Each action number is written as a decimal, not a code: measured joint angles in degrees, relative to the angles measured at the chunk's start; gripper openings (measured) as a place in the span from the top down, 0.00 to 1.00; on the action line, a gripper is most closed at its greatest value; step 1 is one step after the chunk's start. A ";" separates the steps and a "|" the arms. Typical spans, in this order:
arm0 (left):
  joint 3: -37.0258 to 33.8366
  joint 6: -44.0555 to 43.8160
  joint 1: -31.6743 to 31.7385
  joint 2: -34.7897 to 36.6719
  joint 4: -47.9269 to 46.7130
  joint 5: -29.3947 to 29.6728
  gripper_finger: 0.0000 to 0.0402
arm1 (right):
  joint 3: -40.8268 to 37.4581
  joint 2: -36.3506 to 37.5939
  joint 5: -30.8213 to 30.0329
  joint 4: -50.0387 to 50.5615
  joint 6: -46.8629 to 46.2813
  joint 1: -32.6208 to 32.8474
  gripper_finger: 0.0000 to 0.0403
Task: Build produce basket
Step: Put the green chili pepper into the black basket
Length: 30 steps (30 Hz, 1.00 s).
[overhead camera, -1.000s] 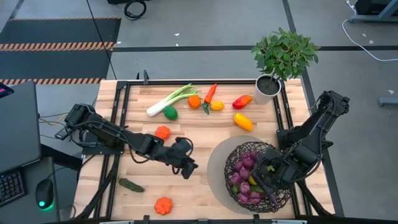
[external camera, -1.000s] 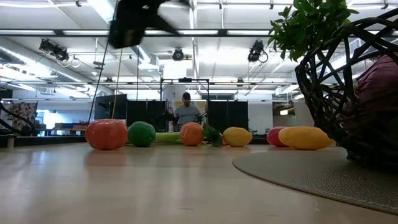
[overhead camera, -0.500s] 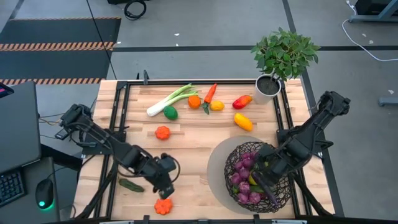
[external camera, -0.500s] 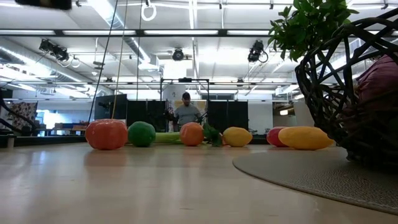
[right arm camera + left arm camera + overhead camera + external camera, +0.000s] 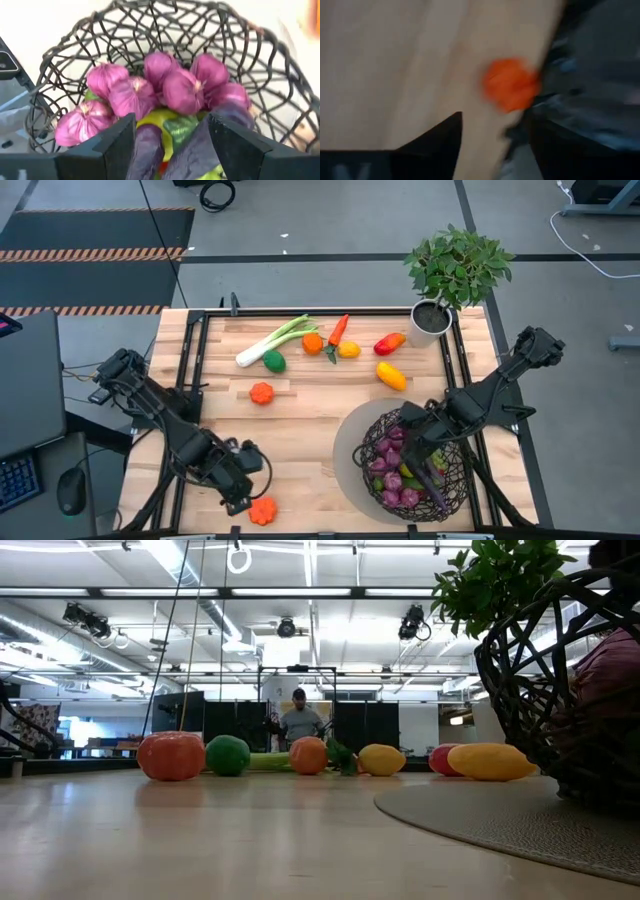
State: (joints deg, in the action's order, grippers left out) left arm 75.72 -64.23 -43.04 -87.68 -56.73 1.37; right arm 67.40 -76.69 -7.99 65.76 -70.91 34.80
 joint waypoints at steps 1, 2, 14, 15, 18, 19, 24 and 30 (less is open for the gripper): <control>-0.02 0.43 -0.73 -0.06 -3.57 0.12 0.40 | -0.01 0.00 -0.32 -0.30 0.66 -0.29 0.36; -0.02 1.28 -1.48 -0.07 -6.99 0.18 0.37 | 0.00 0.00 -0.66 -0.61 1.07 -0.56 0.36; -10.47 4.77 -11.81 -0.31 -4.72 -5.10 0.31 | 0.00 0.00 1.68 -5.66 -4.56 1.86 0.36; -11.84 4.30 -12.48 -0.31 -3.15 -5.19 0.31 | 0.00 0.00 1.68 -6.17 -5.64 2.58 0.36; -15.49 3.51 -13.76 -0.31 0.78 -5.27 0.32 | -0.01 0.00 1.64 -6.68 -8.55 4.67 0.36; -16.57 3.58 -14.03 -0.31 1.29 -5.27 0.32 | 0.00 0.00 1.64 -6.61 -9.16 5.21 0.36; -22.35 4.92 -14.50 -0.31 3.62 -5.30 0.32 | 0.00 0.02 1.85 -6.58 -11.04 6.39 0.37; -26.61 5.52 -14.12 -0.31 8.41 -4.51 0.32 | 0.00 0.02 3.22 -6.75 -16.67 7.51 0.37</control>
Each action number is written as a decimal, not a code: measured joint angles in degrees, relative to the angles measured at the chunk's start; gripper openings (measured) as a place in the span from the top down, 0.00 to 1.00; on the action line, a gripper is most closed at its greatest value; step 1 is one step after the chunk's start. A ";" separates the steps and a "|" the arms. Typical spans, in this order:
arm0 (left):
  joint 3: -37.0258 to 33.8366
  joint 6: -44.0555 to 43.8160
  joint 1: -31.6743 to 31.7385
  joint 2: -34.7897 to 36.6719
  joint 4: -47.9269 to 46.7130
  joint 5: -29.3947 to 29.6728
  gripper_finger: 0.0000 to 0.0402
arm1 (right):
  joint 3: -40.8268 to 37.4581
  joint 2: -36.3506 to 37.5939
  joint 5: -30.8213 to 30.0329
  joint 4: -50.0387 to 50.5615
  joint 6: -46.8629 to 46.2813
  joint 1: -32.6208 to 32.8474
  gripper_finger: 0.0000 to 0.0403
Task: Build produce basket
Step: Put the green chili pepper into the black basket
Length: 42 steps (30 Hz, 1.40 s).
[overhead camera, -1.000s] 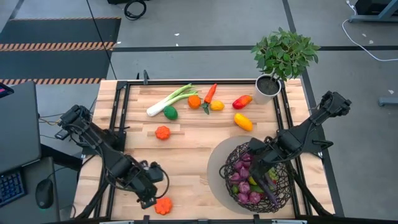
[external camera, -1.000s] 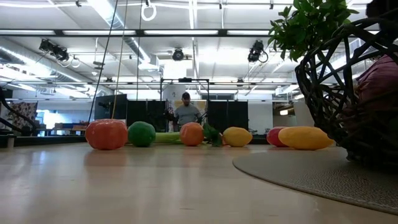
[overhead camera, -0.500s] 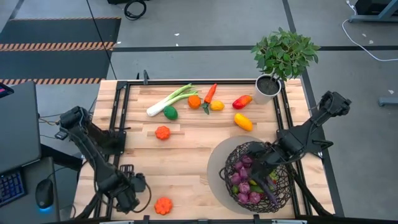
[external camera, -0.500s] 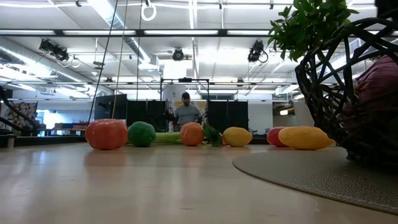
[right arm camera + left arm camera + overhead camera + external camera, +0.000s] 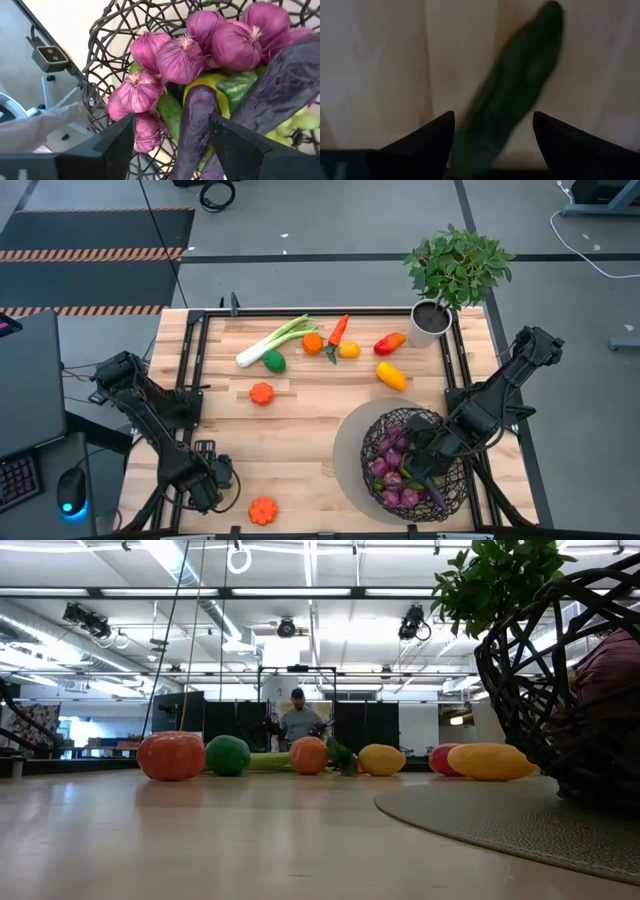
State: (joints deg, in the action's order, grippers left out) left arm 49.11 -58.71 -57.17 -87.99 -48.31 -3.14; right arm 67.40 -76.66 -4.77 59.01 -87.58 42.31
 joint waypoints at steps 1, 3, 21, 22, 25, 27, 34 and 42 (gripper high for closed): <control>-0.54 0.05 0.00 0.00 0.51 0.89 0.32 | 0.00 0.00 -0.03 -0.11 -1.01 0.21 0.37; -1.85 0.01 0.00 0.00 2.45 2.69 0.32 | -0.02 0.00 -0.03 -0.10 -2.95 0.50 0.37; -3.49 1.53 4.51 -0.16 9.78 -0.84 0.63 | -0.01 -0.04 -3.04 -1.51 -7.92 0.26 0.37; -3.16 1.78 5.10 -0.18 9.38 -0.65 0.66 | -0.01 -0.04 -3.79 -2.01 -8.27 0.26 0.37; -1.03 2.37 7.13 -0.24 10.29 0.13 0.75 | 0.00 -0.07 -6.30 -4.70 -8.41 0.26 0.37; 0.19 2.36 8.49 -0.22 9.76 0.76 0.81 | -0.01 -0.07 -7.72 -6.57 -8.05 0.26 0.37; 6.53 4.32 14.90 0.39 7.94 1.89 0.85 | -0.01 -0.09 -14.44 -16.06 -0.83 0.17 0.37; 19.99 12.16 23.52 1.96 5.71 5.93 0.83 | 0.00 -0.11 -27.86 -33.04 13.63 -2.16 0.37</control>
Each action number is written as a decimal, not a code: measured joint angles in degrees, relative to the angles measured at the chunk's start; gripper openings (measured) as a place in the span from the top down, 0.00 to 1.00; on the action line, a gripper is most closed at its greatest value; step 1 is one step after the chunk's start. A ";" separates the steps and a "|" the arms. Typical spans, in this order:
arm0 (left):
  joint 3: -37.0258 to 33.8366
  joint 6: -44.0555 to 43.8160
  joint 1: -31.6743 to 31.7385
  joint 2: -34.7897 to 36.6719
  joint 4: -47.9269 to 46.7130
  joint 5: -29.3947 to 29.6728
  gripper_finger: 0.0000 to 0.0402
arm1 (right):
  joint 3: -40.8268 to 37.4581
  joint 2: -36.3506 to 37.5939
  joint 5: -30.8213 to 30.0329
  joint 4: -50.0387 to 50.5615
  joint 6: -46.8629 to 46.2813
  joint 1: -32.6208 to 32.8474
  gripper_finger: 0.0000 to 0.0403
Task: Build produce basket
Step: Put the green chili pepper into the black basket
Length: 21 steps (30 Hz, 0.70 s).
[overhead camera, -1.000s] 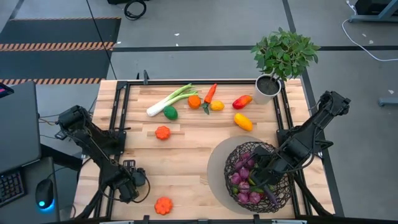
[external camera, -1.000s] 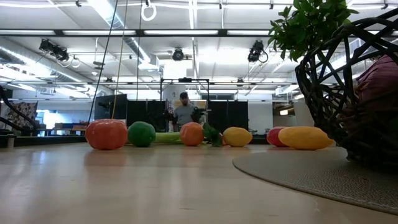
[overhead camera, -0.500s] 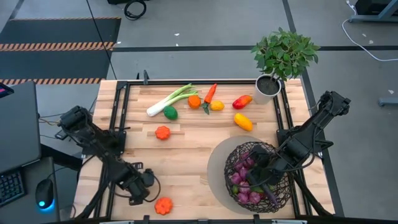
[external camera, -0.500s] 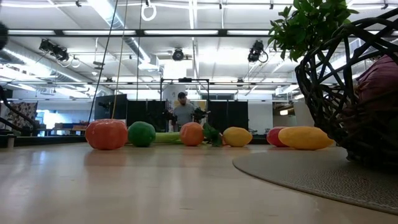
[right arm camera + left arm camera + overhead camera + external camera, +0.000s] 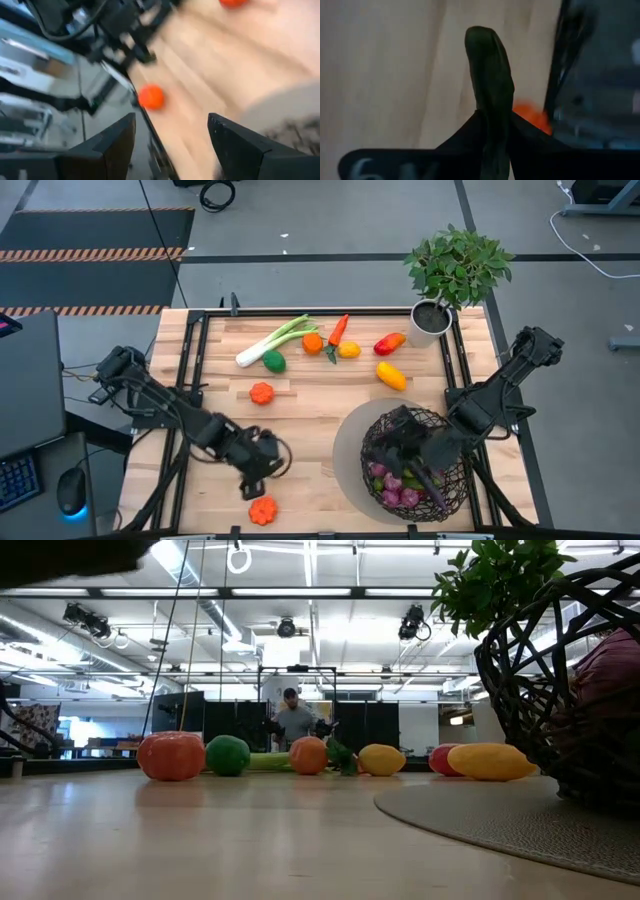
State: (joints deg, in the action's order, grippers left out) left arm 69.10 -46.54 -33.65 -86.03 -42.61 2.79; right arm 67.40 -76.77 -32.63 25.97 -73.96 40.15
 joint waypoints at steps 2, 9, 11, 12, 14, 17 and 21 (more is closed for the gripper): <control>3.65 0.99 1.83 0.18 0.69 2.36 0.84 | 0.00 0.00 -1.73 -3.34 3.15 -0.89 0.37; 11.56 1.62 7.98 0.22 12.34 8.09 0.81 | -0.02 -0.02 -2.22 -12.99 12.74 -3.05 0.37; 12.06 2.37 9.28 0.23 17.22 8.71 0.81 | 0.00 -0.02 -2.94 -15.06 15.63 -3.64 0.37; 12.06 2.72 9.86 0.20 19.61 8.93 0.81 | 0.00 -0.02 -3.67 -15.60 16.80 -4.02 0.37; 12.06 2.77 10.99 0.18 23.85 9.16 0.81 | 0.00 -0.02 -4.97 -16.16 18.67 -4.97 0.37; 12.06 2.32 12.13 0.18 27.39 9.22 0.82 | 0.00 -0.02 -5.97 -16.50 19.09 -6.60 0.37; 12.06 2.29 12.82 0.18 28.87 9.26 0.81 | -0.01 -0.04 -6.35 -19.56 20.55 -8.30 0.37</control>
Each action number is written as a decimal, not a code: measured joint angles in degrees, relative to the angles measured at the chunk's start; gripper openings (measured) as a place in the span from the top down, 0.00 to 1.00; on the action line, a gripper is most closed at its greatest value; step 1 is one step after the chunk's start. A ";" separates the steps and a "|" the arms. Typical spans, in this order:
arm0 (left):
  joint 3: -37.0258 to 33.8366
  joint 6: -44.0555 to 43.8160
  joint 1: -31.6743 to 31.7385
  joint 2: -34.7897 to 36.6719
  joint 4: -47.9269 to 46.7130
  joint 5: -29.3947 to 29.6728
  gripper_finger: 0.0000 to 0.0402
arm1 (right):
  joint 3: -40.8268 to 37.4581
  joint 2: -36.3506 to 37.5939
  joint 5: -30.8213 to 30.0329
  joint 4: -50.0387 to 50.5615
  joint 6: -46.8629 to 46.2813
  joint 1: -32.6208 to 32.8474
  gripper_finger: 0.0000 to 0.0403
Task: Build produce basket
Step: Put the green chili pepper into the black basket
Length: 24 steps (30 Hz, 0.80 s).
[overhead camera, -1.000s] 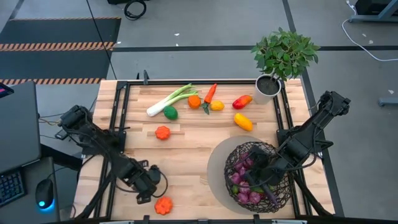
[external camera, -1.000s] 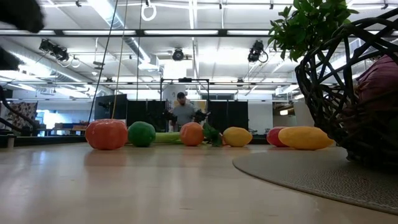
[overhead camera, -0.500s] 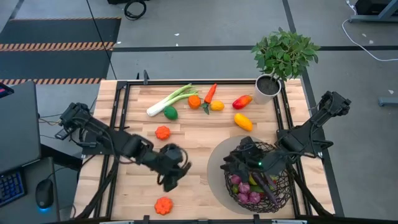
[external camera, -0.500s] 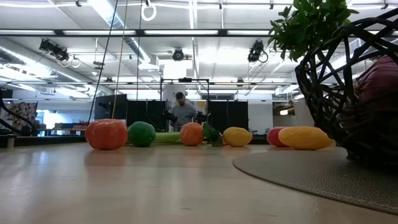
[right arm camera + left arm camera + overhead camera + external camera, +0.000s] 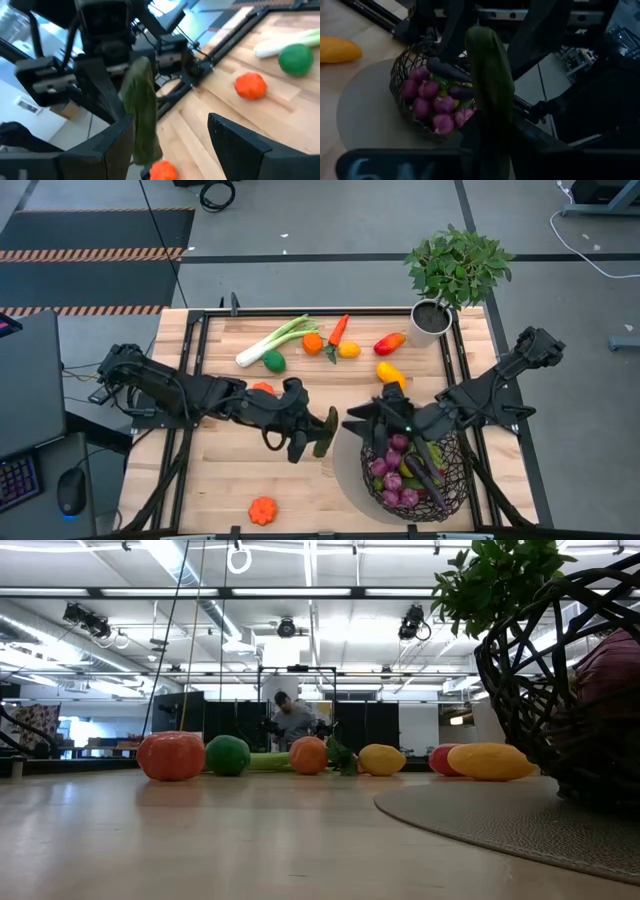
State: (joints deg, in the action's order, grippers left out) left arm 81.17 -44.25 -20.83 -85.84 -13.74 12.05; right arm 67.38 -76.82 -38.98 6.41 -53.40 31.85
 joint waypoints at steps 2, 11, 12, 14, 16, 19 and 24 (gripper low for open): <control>0.00 -0.04 0.25 0.00 -0.05 -0.02 0.81 | 0.01 0.00 0.00 -1.94 2.06 -0.69 0.37; 0.00 -0.04 0.42 0.00 0.11 0.29 0.81 | 0.01 0.00 0.89 -4.89 5.66 -2.99 0.37; 0.00 -0.04 0.42 0.00 0.08 0.62 0.80 | 0.00 0.00 1.54 -4.97 5.66 -3.24 0.37; 0.00 -0.06 0.42 0.00 0.04 1.12 0.80 | 0.01 0.00 3.25 -5.47 5.64 -3.84 0.37; 0.00 -0.34 0.42 0.00 0.04 1.66 0.81 | 0.01 0.00 5.32 -7.03 5.81 -4.31 0.37; 0.00 -1.43 0.42 0.00 0.04 2.07 0.81 | 0.01 0.00 8.38 -11.64 8.87 -4.63 0.37; 0.00 -1.56 0.42 0.00 0.11 2.12 0.80 | 0.01 0.00 8.33 -13.06 10.07 -4.63 0.37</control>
State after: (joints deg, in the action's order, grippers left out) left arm 81.17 -45.81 -20.40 -85.84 -13.63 14.17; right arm 67.40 -76.82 -30.65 -6.65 -43.33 27.22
